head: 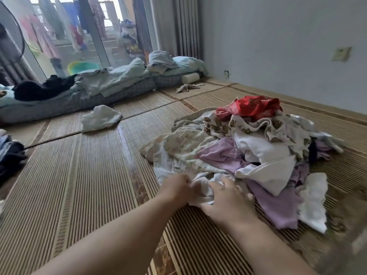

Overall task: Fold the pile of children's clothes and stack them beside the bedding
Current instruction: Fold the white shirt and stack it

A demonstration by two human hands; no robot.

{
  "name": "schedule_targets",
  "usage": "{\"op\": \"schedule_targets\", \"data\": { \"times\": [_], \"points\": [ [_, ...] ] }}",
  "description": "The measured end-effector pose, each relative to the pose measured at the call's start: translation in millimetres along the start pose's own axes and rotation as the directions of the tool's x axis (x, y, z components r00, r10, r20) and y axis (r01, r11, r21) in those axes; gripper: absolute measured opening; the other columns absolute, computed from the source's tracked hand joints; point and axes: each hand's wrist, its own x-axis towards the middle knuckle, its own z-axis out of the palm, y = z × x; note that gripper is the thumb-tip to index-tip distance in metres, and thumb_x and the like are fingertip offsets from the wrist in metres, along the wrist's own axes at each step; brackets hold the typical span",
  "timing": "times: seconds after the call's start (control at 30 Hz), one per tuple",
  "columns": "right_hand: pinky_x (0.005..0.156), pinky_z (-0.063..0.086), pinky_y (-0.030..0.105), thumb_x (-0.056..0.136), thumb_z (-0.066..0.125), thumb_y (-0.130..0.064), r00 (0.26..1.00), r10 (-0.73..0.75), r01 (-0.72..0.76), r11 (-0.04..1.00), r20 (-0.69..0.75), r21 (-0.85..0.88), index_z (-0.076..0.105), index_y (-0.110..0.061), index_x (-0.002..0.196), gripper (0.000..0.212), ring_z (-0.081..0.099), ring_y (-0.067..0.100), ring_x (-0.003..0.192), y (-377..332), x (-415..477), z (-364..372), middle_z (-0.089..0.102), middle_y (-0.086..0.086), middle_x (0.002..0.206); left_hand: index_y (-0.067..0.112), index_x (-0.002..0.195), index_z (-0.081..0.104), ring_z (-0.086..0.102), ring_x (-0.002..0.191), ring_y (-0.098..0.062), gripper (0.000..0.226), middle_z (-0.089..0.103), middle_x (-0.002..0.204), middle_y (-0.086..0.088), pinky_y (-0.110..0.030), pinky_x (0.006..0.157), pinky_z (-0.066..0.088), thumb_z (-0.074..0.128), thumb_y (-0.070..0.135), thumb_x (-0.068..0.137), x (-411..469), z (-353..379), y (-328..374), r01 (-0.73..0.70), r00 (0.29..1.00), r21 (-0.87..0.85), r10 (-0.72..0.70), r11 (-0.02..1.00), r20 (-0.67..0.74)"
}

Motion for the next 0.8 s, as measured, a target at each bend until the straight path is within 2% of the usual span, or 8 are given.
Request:
{"op": "schedule_targets", "data": {
  "times": [0.1,0.17,0.27,0.4,0.5,0.6,0.7,0.8],
  "points": [
    [0.105,0.027,0.048,0.08,0.052,-0.052,1.0,0.028,-0.028,1.0,-0.003,-0.007,0.044,-0.042,0.132,0.054,0.033,0.024,0.133,-8.1,-5.5,0.7,0.037,-0.002,0.142,0.018,0.057,0.056,0.057,0.043,-0.01,0.048,0.059,0.052,0.005,-0.021,0.047,0.039,0.052,0.051,0.091,-0.3,-3.2,4.8,0.049,0.999,-0.066,-0.048,0.997,0.02],
    [0.106,0.026,0.049,0.081,0.052,-0.053,0.999,0.041,-0.041,0.999,0.003,-0.012,0.043,-0.041,0.132,0.054,0.034,0.023,0.133,-8.6,-7.1,1.7,0.037,-0.002,0.143,0.017,0.059,0.058,0.059,0.051,-0.013,0.041,0.061,0.057,0.003,-0.022,0.048,0.037,0.055,0.046,0.089,-0.9,-2.8,9.0,0.065,0.997,-0.011,-0.066,0.998,-0.036],
    [0.105,0.029,0.048,0.08,0.053,-0.053,0.998,0.049,-0.05,0.998,-0.029,-0.023,0.047,-0.037,0.128,0.051,0.036,0.023,0.13,-5.7,-6.5,-0.2,0.041,-0.004,0.137,0.016,0.065,0.064,0.062,0.057,-0.016,0.031,0.063,0.061,0.002,-0.022,0.05,0.042,0.055,0.037,0.086,-1.3,-1.7,11.5,0.085,0.992,-0.075,-0.091,0.994,-0.084],
    [0.097,0.037,0.043,0.081,0.054,-0.054,0.99,0.036,-0.041,0.999,-0.137,-0.033,0.048,-0.036,0.125,0.048,0.042,0.024,0.125,-2.6,-5.8,-4.8,0.043,-0.003,0.133,0.016,0.074,0.065,0.061,0.067,-0.022,0.027,0.062,0.069,0.001,-0.026,0.055,0.04,0.049,0.034,0.086,-4.3,-6.2,13.2,-0.037,0.985,0.04,0.044,0.998,-0.168],
    [0.092,0.043,0.038,0.09,0.051,-0.04,0.936,0.073,-0.092,0.995,-0.346,-0.04,0.044,-0.039,0.134,0.044,0.042,0.028,0.123,13.2,0.3,-16.4,0.025,0.007,0.149,0.018,0.087,0.071,0.063,0.079,-0.02,0.025,0.07,0.086,0.0,-0.03,0.066,0.051,0.052,0.034,0.087,-4.8,-5.2,17.6,-0.176,0.966,0.088,0.189,0.98,-0.174],
    [0.098,0.04,0.041,0.097,0.039,-0.018,0.914,0.181,-0.179,0.983,-0.362,0.04,0.031,-0.036,0.146,0.053,0.038,0.029,0.127,43.8,9.0,-25.2,0.001,0.003,0.159,0.029,0.102,0.071,0.061,0.087,-0.016,0.023,0.069,0.103,0.004,-0.024,0.065,0.045,0.056,0.036,0.087,-5.8,-0.6,29.6,-0.26,0.947,0.082,0.27,0.962,-0.174],
    [0.097,0.037,0.038,0.095,0.031,-0.007,0.918,0.252,-0.234,0.968,-0.307,0.094,0.026,-0.031,0.149,0.06,0.046,0.028,0.122,66.3,17.7,-27.1,0.033,0.007,0.148,0.033,0.111,0.068,0.057,0.087,-0.01,0.027,0.065,0.109,0.007,-0.022,0.063,0.036,0.059,0.039,0.087,-10.0,6.8,46.7,-0.325,0.935,0.052,0.329,0.944,-0.135],
    [0.077,0.036,0.031,0.094,0.039,-0.01,0.91,0.184,-0.145,0.981,-0.372,0.131,0.06,-0.024,0.126,0.041,0.055,0.029,0.105,69.5,21.3,-31.8,0.058,0.009,0.116,0.03,0.111,0.069,0.063,0.08,-0.006,0.027,0.069,0.097,0.009,-0.022,0.067,0.046,0.065,0.037,0.086,-15.6,10.3,66.4,-0.338,0.941,-0.155,0.328,0.928,-0.087]
  ]
}}
